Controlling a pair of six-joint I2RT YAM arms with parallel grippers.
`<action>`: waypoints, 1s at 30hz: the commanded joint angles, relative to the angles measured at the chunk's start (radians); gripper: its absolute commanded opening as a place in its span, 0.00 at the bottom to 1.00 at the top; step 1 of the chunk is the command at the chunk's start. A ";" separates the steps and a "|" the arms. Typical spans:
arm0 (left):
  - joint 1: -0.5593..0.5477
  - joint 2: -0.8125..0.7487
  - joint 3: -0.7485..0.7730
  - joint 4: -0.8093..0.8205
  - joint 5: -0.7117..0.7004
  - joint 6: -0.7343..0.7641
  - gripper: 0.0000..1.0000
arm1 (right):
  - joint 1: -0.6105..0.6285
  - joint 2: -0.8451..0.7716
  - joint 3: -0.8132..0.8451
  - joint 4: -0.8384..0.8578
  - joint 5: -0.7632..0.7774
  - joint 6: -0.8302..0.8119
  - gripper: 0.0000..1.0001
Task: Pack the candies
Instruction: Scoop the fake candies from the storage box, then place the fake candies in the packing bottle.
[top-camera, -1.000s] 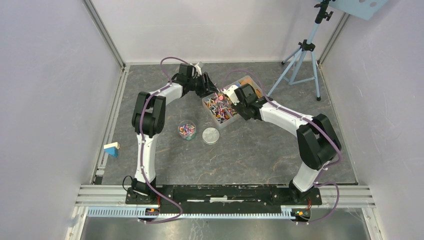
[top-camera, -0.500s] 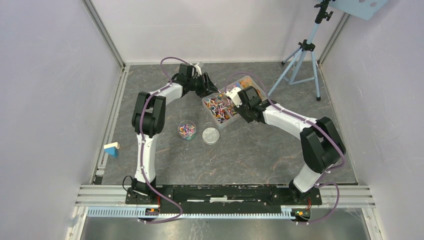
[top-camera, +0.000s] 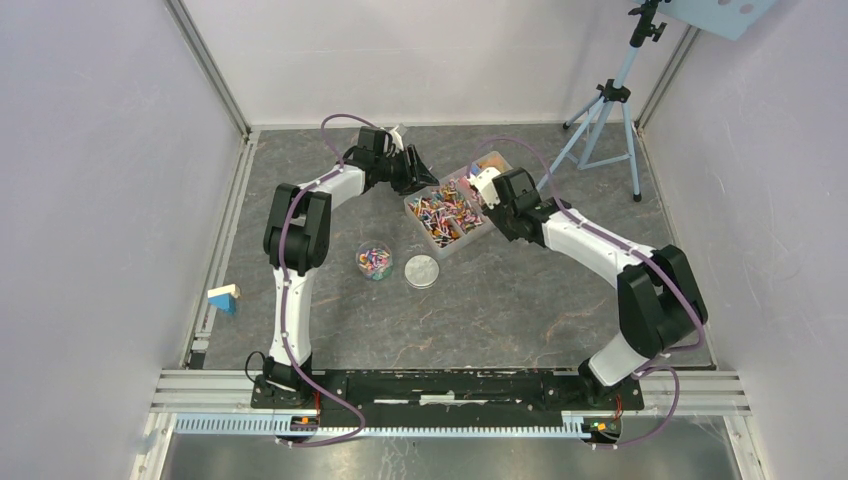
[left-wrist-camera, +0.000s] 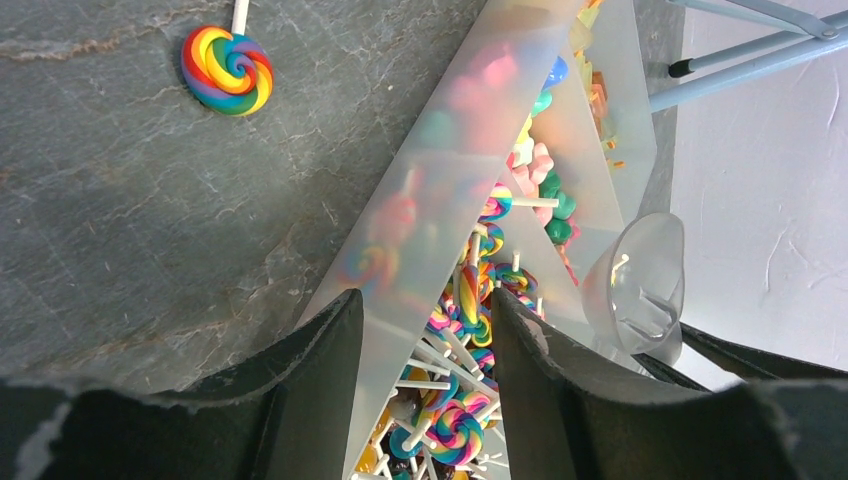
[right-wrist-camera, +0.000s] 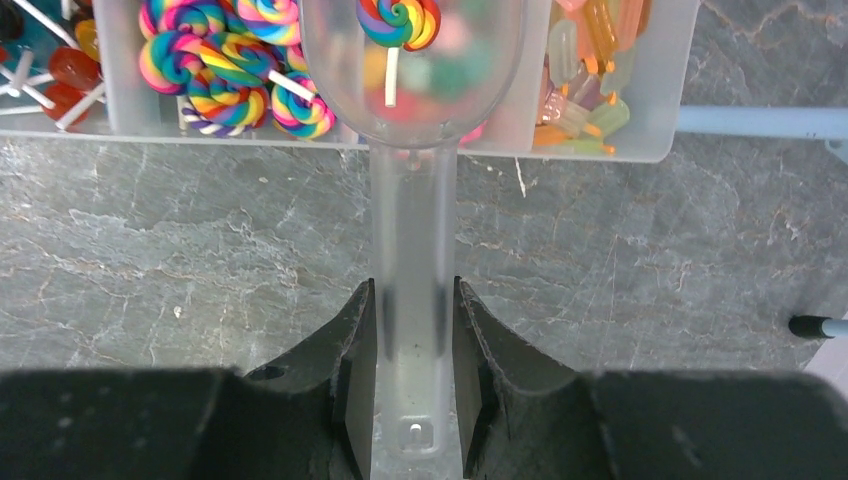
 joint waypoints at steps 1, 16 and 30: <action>-0.013 -0.071 0.045 -0.070 0.035 0.023 0.58 | -0.006 -0.064 -0.019 0.003 0.000 0.012 0.00; 0.037 -0.206 0.116 -0.254 -0.060 0.084 0.73 | 0.006 -0.221 0.054 -0.128 -0.068 -0.058 0.00; 0.248 -0.605 -0.276 -0.318 -0.131 0.070 1.00 | 0.246 -0.216 0.168 -0.173 0.069 -0.203 0.00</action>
